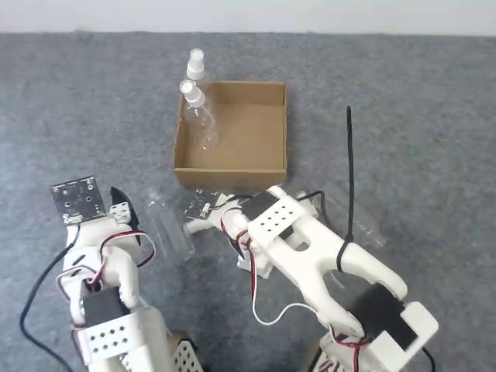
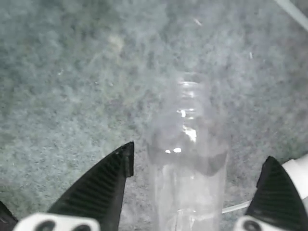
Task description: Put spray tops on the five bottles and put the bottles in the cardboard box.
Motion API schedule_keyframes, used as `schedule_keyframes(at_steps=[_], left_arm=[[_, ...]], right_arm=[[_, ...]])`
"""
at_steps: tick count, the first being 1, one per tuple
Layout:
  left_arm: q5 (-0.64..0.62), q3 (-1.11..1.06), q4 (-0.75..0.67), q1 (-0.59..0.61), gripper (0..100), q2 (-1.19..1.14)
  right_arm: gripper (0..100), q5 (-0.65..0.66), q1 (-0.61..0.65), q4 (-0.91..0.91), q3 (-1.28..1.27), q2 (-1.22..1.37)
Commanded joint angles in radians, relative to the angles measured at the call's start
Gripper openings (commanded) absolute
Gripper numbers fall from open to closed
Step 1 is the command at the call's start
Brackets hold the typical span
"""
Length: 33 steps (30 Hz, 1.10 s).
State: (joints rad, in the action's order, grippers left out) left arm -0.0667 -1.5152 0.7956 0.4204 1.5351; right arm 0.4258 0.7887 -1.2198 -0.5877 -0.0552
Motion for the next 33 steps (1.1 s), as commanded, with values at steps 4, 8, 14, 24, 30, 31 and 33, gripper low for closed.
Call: schedule_keyframes(at_steps=[4,8,14,24,30,31,33], left_arm=[[0.008,0.010,-0.029,0.002,8,0.018],[0.008,0.010,-0.029,0.002,8,0.018],[0.008,0.010,-0.029,0.002,8,0.018],[0.008,0.010,-0.029,0.002,8,0.018],[0.008,0.010,-0.029,0.002,8,0.018],[0.008,0.010,-0.029,0.002,8,0.018],[0.008,0.010,-0.029,0.002,8,0.018]], right_arm=[[35.1,0.006,0.013,0.030,0.054,-0.062],[35.0,0.006,0.013,0.042,0.051,-0.062],[24.3,0.006,0.013,0.061,0.051,-0.062],[14.4,0.005,0.008,0.051,0.057,-0.074],[9.5,0.005,0.008,0.050,0.057,-0.074],[8.8,-0.003,0.008,0.050,0.057,-0.076],[8.0,-0.032,0.012,0.031,0.058,-0.096]])
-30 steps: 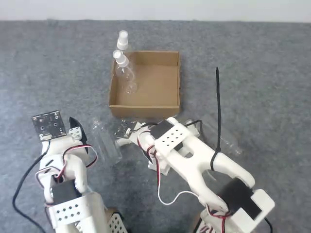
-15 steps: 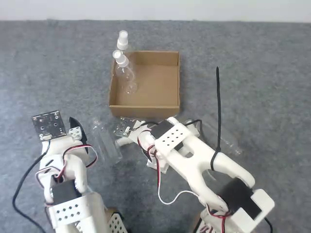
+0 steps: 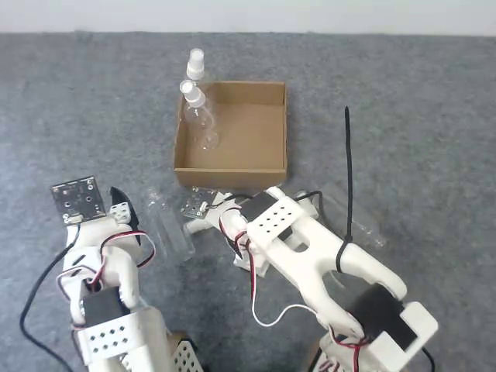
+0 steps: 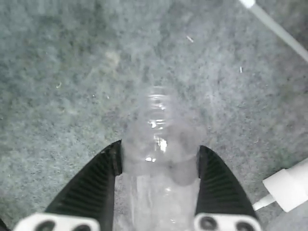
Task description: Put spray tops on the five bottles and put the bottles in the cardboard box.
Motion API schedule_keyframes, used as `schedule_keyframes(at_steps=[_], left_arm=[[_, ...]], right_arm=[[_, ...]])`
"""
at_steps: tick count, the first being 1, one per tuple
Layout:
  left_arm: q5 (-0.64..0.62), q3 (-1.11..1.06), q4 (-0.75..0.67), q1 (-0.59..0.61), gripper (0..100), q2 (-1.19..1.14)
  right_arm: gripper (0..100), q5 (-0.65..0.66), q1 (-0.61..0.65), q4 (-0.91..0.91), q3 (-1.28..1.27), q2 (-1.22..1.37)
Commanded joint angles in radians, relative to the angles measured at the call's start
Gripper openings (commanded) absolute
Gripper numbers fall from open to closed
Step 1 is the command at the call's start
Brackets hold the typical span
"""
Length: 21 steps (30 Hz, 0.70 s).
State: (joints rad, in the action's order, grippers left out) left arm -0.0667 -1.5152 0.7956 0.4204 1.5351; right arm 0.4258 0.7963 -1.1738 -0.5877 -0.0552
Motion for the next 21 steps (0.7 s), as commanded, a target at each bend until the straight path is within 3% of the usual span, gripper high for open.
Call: schedule_keyframes(at_steps=[1,9,21], left_arm=[[0.008,0.010,-0.029,0.002,8,0.018],[0.008,0.010,-0.029,0.000,8,0.018],[0.008,0.010,-0.029,0.003,8,0.018]], right_arm=[[8.0,-0.043,0.005,-0.028,0.058,-0.117],[8.0,-0.063,0.002,-0.151,0.058,-0.363],[8.0,-0.281,-0.001,-0.186,0.008,-0.610]])
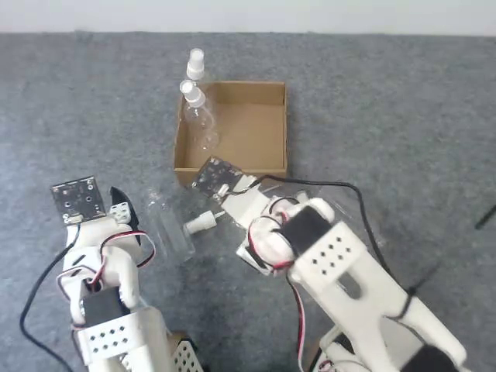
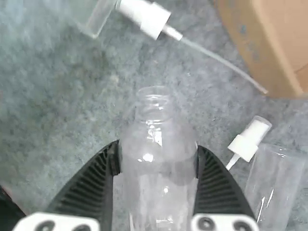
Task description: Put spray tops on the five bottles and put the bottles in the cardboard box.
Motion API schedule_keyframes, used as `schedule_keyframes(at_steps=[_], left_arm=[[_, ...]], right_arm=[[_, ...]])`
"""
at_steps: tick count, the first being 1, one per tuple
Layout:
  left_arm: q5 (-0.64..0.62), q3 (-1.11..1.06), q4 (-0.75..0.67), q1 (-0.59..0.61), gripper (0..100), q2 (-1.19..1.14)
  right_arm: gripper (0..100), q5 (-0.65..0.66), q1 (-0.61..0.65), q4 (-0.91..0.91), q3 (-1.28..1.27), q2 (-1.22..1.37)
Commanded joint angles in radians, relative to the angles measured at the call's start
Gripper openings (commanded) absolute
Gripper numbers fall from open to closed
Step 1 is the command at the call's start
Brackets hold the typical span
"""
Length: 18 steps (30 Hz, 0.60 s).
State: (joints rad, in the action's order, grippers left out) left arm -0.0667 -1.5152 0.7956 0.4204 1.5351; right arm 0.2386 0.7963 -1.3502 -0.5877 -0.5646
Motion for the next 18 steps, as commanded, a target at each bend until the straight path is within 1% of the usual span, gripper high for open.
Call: schedule_keyframes(at_steps=[1,4,6,10,13,15,18], left_arm=[[0.008,0.010,-0.029,0.003,8,0.018],[0.008,0.010,-0.029,0.000,8,0.018],[0.008,0.010,-0.029,0.002,8,0.018],[0.008,0.015,-0.029,0.005,8,0.018],[0.011,0.025,-0.028,0.006,8,0.018],[0.035,0.050,-0.020,0.006,8,0.018],[0.048,0.085,0.017,0.006,8,0.018]], right_arm=[[8.0,-0.126,-0.001,-0.008,-0.006,-0.120],[8.0,-0.219,-0.001,0.005,-0.051,-0.177],[8.0,-0.256,-0.002,0.035,-0.084,-0.217],[8.0,-0.278,-0.048,0.107,-0.161,-0.315],[8.0,-0.319,-0.105,0.177,-0.230,-0.394],[8.0,-0.339,-0.139,0.214,-0.265,-0.438],[8.0,-0.348,-0.171,0.246,-0.305,-0.490]])
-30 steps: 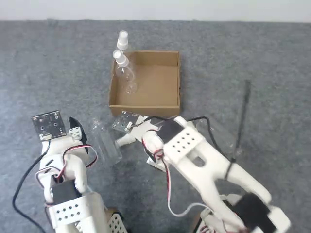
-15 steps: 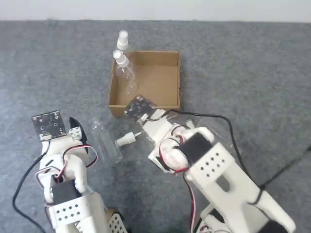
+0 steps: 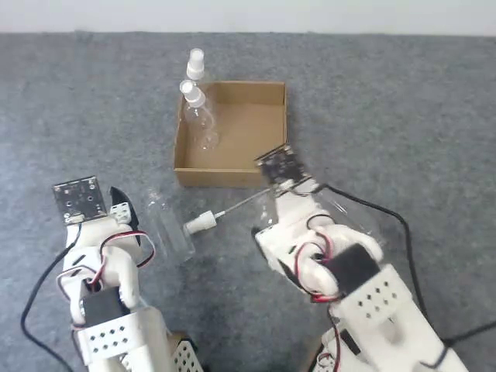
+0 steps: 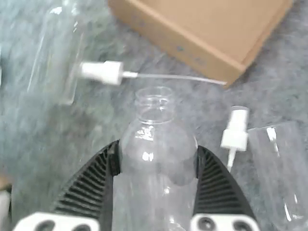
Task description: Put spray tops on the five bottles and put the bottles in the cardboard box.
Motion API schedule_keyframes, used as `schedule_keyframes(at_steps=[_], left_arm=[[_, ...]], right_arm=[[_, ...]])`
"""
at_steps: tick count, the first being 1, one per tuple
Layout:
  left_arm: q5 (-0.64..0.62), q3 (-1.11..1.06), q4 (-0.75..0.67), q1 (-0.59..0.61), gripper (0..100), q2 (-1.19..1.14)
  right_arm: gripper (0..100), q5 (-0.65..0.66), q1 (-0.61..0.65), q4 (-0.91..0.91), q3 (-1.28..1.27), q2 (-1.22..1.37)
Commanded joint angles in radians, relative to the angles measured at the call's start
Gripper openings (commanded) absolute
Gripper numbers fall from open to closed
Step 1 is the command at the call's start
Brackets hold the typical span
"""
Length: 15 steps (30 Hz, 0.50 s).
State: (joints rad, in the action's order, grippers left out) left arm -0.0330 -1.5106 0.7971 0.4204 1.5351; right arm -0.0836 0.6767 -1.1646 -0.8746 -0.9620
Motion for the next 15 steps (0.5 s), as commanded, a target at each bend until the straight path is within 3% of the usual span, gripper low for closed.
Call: schedule_keyframes(at_steps=[1,4,12,15], left_arm=[[0.014,0.096,0.035,0.006,8,0.018],[0.021,0.153,0.107,0.006,8,0.011],[0.242,0.302,0.278,0.049,8,0.009],[0.278,0.357,0.364,0.107,14,0.009]], right_arm=[[8.0,-0.026,-0.054,0.068,-0.029,-0.108],[8.0,-0.026,-0.054,0.096,-0.064,-0.140],[8.0,-0.026,-0.054,0.120,-0.089,-0.148],[8.0,-0.026,-0.054,0.120,-0.089,-0.148]])
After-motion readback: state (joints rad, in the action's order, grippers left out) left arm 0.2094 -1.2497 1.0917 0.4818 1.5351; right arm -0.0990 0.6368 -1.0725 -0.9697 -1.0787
